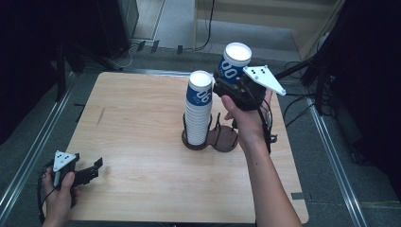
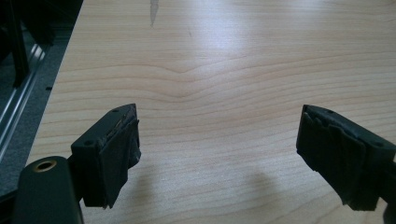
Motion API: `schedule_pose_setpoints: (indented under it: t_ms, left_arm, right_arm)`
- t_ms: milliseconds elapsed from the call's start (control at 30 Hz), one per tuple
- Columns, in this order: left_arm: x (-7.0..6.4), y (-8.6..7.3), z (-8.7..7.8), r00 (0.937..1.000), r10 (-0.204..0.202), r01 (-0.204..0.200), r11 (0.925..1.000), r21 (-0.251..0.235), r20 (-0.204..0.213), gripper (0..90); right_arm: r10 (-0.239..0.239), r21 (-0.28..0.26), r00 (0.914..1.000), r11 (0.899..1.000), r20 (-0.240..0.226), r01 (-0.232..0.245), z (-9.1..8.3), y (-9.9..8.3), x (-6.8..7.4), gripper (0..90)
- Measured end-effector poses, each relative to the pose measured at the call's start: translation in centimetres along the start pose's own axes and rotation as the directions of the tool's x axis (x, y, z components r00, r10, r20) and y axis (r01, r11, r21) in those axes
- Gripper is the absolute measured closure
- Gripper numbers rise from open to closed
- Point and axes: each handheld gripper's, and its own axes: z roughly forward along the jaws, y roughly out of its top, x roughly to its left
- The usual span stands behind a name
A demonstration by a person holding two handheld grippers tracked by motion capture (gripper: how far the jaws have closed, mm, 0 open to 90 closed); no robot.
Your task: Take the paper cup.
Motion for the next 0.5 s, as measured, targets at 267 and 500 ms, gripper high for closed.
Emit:
schedule_pose_setpoints:
  t_ms: [267, 500]
  left_arm:
    - [0.0, 0.0, 0.0, 1.0, 0.002, -0.002, 1.0, 0.002, -0.002, 14.4]
    - [0.0, 0.0, 0.0, 1.0, -0.004, 0.004, 1.0, -0.001, -0.004, 14.1]
  right_arm:
    - [-0.008, 0.003, 0.9996, 1.0, 0.029, 0.007, -1.1, -1.2, -1.5, 17.8]
    - [-0.018, 0.02, 0.9991, 1.0, 0.037, 0.018, -1.9, -2.7, -2.0, 17.7]
